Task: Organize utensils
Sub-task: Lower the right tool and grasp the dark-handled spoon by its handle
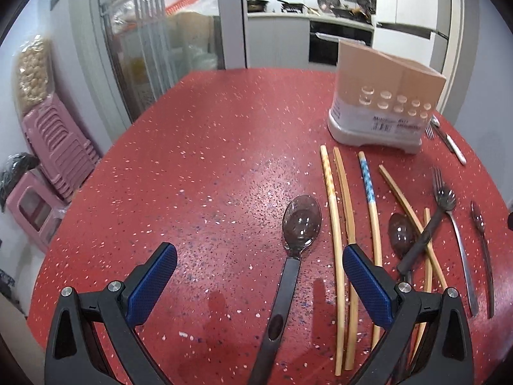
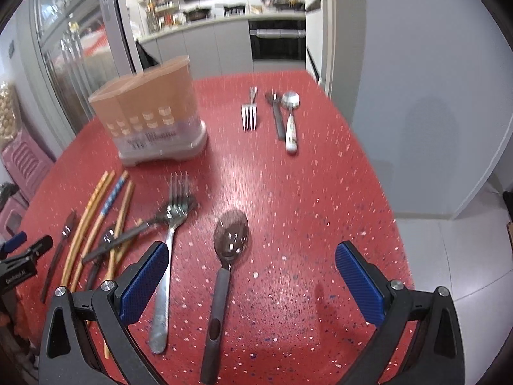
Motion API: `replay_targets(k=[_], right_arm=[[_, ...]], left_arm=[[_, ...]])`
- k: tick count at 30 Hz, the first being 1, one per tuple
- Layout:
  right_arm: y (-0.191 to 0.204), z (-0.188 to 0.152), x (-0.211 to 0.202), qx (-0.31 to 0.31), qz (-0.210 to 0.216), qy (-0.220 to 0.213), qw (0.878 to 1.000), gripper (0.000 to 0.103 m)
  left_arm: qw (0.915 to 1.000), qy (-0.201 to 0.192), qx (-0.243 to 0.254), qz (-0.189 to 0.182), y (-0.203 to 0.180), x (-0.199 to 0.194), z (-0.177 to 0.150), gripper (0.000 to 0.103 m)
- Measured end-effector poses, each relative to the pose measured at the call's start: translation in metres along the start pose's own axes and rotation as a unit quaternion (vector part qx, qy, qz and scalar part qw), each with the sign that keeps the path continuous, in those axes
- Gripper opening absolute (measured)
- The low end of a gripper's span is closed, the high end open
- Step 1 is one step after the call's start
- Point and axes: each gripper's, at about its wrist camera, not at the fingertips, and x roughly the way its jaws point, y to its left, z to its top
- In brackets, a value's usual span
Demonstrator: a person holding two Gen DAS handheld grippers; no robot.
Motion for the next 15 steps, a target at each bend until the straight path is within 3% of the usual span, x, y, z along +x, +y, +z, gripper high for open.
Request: replay_targets(k=[3, 12, 15], right_arm=[[0.001, 0.002, 0.016, -0.007, 0.003, 0.039, 0.999, 0.100], [0.011, 0.000, 0.058, -0.031, 0.007, 0.148, 0.989, 0.072], [0.018, 0.001, 0.064, -0.045, 0.001, 0.155, 0.987, 0.069]], left_arm=[[0.9997, 0.017, 0.013, -0.008, -0.001, 0.010, 0.002, 0.103], [0.9964, 0.067, 0.044, -0.025, -0.005, 0.032, 0.007, 0.103], [0.9948, 0.084, 0.044, -0.036, -0.005, 0.037, 0.009, 0.103]])
